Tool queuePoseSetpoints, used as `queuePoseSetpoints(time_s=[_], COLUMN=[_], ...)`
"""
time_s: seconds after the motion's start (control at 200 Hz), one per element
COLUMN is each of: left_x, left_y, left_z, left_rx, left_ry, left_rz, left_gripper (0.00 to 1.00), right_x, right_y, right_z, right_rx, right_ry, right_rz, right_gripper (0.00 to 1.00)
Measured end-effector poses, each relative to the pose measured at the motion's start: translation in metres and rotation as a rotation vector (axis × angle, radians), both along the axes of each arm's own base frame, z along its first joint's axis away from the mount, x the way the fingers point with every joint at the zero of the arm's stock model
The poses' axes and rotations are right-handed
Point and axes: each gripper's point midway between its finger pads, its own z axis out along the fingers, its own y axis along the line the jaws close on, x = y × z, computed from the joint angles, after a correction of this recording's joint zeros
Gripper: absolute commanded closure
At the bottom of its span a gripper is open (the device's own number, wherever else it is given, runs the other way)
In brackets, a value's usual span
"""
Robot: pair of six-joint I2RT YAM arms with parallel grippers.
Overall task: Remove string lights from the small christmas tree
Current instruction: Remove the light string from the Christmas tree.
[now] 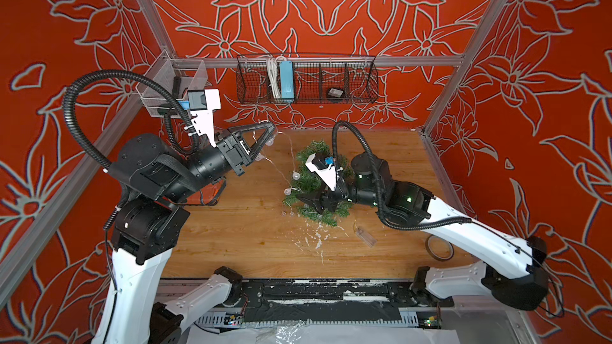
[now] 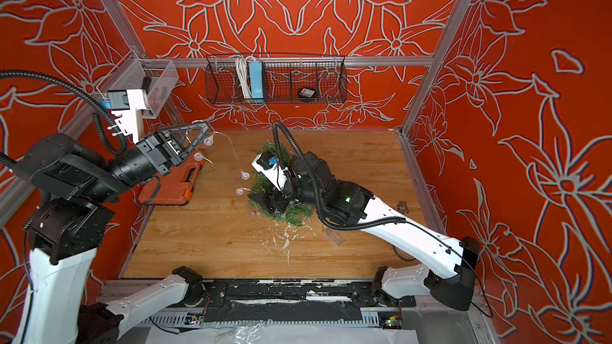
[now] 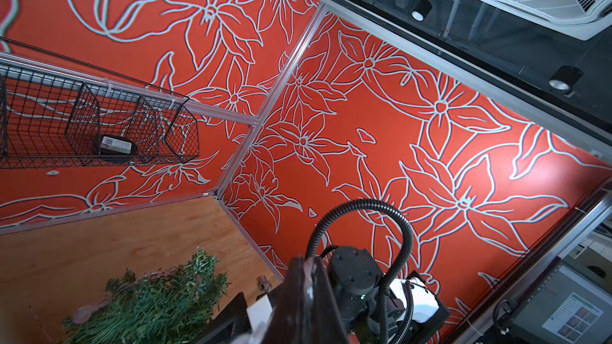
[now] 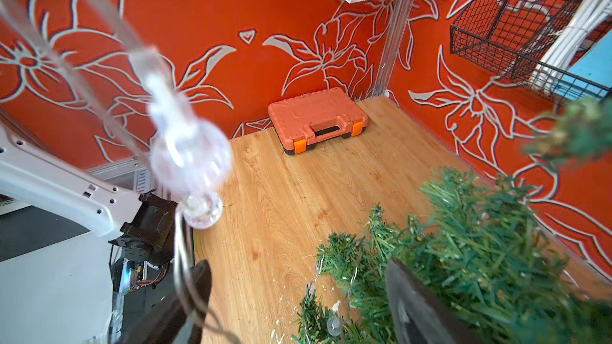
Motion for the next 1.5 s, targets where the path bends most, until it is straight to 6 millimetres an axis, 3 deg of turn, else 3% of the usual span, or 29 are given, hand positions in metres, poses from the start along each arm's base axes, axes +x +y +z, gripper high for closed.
queuePoseSetpoints(time_s=[0.105,0.255,0.325,0.47,0.631,0.871,1.121,1.331,1.501], left_x=[-0.002,-0.001,-0.001,0.001,0.005,0.011,0.028,0.059,0.076], left_y=[0.000,-0.002,-0.004,-0.006,-0.007,-0.013,-0.024,-0.050,-0.075], left_z=[0.004,0.012,0.016,0.021,0.025,0.028,0.030,0.020,0.024], left_rx=[-0.005,-0.020,-0.024,-0.030,-0.034,-0.048,-0.055,-0.048,-0.039], left_ry=[-0.007,-0.018,-0.023,-0.035,-0.034,-0.024,-0.015,0.036,0.043], left_rz=[-0.008,-0.018,-0.028,-0.038,-0.043,-0.070,-0.105,-0.155,-0.191], left_gripper=[1.00,1.00,1.00,1.00,1.00,1.00,1.00,1.00,1.00], right_x=[0.000,-0.003,-0.005,-0.012,-0.015,-0.010,0.000,0.013,0.027], right_y=[0.006,0.008,0.005,-0.010,-0.026,-0.046,-0.089,-0.115,-0.131], right_z=[-0.008,-0.009,-0.007,-0.005,0.015,0.034,0.055,0.071,0.085], right_rx=[-0.015,-0.018,-0.005,0.007,0.056,0.109,0.154,0.152,0.130], right_ry=[0.011,0.005,0.004,0.000,-0.028,-0.068,-0.145,-0.214,-0.275], right_rz=[0.019,0.040,0.038,0.023,-0.006,-0.089,-0.257,-0.387,-0.488], right_gripper=[0.35,0.71,0.82,0.88,1.00,1.00,1.00,1.00,1.00])
